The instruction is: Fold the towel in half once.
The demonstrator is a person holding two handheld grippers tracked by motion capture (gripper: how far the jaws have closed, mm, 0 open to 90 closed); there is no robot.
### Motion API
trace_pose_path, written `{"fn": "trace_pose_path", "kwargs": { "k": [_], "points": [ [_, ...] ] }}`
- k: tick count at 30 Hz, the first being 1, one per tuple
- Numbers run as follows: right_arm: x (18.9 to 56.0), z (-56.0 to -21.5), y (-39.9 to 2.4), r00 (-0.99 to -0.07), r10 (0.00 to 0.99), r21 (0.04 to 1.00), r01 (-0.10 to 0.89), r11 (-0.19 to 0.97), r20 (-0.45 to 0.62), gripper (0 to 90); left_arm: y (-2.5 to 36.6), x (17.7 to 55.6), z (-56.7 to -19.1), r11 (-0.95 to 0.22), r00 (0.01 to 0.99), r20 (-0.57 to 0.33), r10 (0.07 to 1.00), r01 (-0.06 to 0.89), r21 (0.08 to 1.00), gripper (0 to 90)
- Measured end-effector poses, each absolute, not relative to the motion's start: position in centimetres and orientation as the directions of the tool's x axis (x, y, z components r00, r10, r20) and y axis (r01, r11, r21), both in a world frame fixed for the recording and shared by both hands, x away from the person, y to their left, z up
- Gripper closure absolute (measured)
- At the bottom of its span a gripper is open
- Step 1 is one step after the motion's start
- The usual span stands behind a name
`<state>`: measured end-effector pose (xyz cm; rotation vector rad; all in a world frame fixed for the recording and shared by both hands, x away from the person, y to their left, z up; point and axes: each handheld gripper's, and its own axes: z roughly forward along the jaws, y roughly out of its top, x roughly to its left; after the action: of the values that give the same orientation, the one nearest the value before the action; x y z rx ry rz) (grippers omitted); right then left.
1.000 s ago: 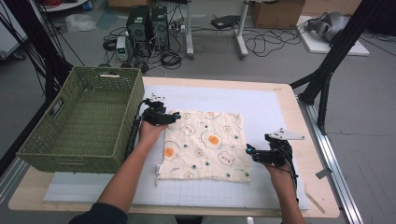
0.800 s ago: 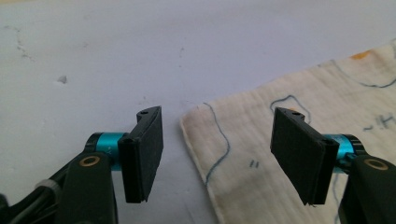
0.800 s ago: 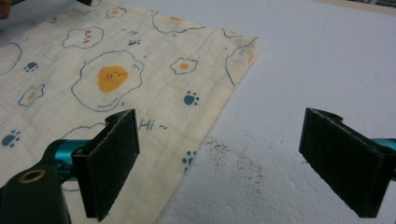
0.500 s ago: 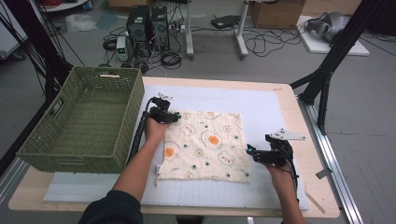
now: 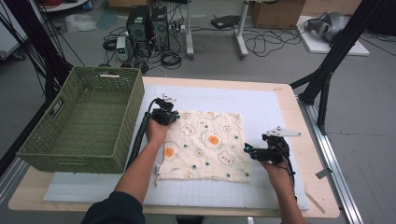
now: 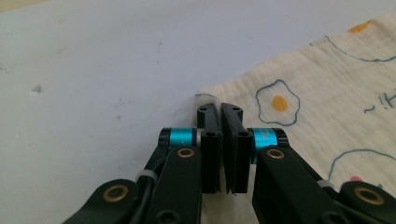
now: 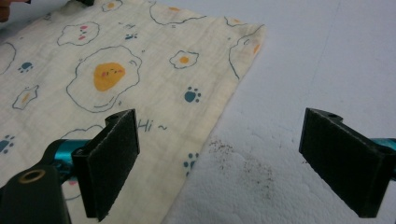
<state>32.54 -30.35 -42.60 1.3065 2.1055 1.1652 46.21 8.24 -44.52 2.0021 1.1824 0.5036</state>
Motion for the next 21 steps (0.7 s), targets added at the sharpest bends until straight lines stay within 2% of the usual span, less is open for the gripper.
{"fn": "trace_pose_path", "kwargs": {
  "k": [4, 11, 14, 16, 21],
  "points": [
    [34.7, -42.5, -29.7, -0.472, 0.878, 0.798, 0.557, 0.231, 0.075, 11.9, 8.6, 46.2, -44.4, -0.286, 0.501, -0.063, 0.863, 0.588, 0.757, 86.1],
    [40.0, -43.0, -28.5, -0.473, 0.878, 0.749, 0.61, 0.259, 0.081, 33.3, 8.8, 46.0, -44.2, -0.283, 0.518, -0.08, 0.852, 0.583, 0.762, 86.1],
    [42.1, -43.2, -27.9, -0.474, 0.877, 0.735, 0.621, 0.272, 0.077, 37.8, 8.8, 46.1, -44.3, -0.286, 0.526, -0.087, 0.846, 0.585, 0.759, 86.0],
    [43.2, -43.2, -27.5, -0.474, 0.877, 0.731, 0.626, 0.27, 0.083, 44.0, 8.9, 46.1, -44.4, -0.285, 0.527, -0.091, 0.845, 0.588, 0.757, 86.0],
    [45.0, -43.7, -26.9, -0.427, 0.901, 0.717, 0.651, 0.249, 0.075, 55.0, 9.2, 46.1, -44.4, -0.277, 0.527, -0.106, 0.843, 0.596, 0.754, 86.0]
  ]
}}
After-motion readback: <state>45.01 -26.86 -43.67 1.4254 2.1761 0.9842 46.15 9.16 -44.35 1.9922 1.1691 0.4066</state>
